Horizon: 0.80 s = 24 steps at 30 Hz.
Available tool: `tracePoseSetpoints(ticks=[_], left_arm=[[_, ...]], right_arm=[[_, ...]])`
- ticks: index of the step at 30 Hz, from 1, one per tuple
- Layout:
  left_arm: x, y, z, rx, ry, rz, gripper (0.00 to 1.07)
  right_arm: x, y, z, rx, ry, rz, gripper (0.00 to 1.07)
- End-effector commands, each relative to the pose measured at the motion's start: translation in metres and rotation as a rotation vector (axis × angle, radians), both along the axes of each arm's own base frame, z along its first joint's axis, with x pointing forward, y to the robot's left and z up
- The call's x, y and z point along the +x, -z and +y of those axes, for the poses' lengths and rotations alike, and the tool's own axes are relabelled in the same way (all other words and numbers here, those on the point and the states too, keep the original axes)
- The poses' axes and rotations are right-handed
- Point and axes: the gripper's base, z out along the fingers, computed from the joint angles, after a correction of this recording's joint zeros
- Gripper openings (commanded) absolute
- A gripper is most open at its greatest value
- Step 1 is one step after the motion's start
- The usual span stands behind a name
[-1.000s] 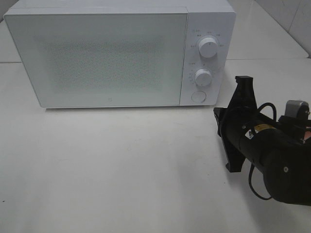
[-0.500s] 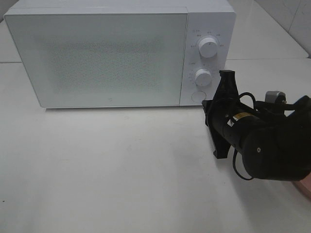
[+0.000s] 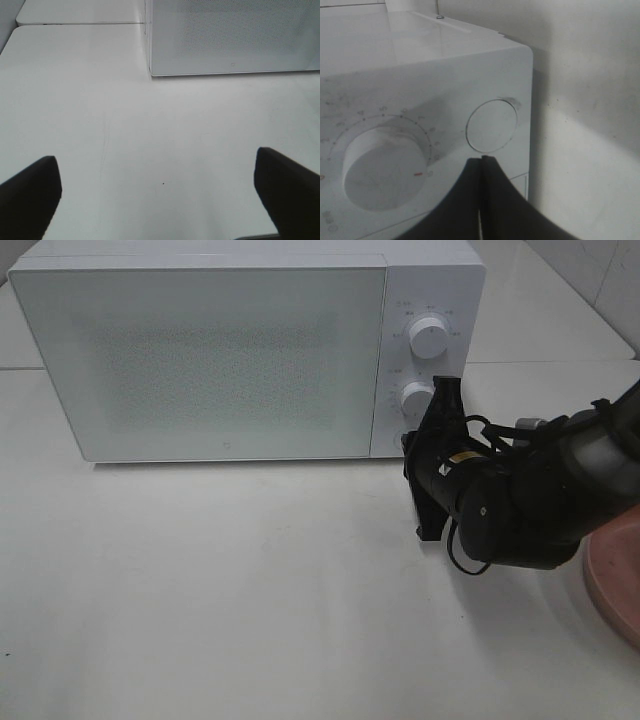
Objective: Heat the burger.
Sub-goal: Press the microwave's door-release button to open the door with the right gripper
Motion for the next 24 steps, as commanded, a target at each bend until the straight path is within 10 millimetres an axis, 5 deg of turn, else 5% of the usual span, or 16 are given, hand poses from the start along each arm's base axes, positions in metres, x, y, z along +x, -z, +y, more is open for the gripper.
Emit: tracePoseSetpoints(ticks=[1,24], left_arm=[[-0.004,0.0,0.0,-0.008,0.005,-0.033,1.0],[-0.004,0.0,0.0,-0.008,0.005,-0.033,1.0]], right_arm=[[0.013,0.001,0.004,0.002,-0.01,-0.012,0.0],[0.032,0.015,0.003,-0.033,-0.016,-0.031,0.0]])
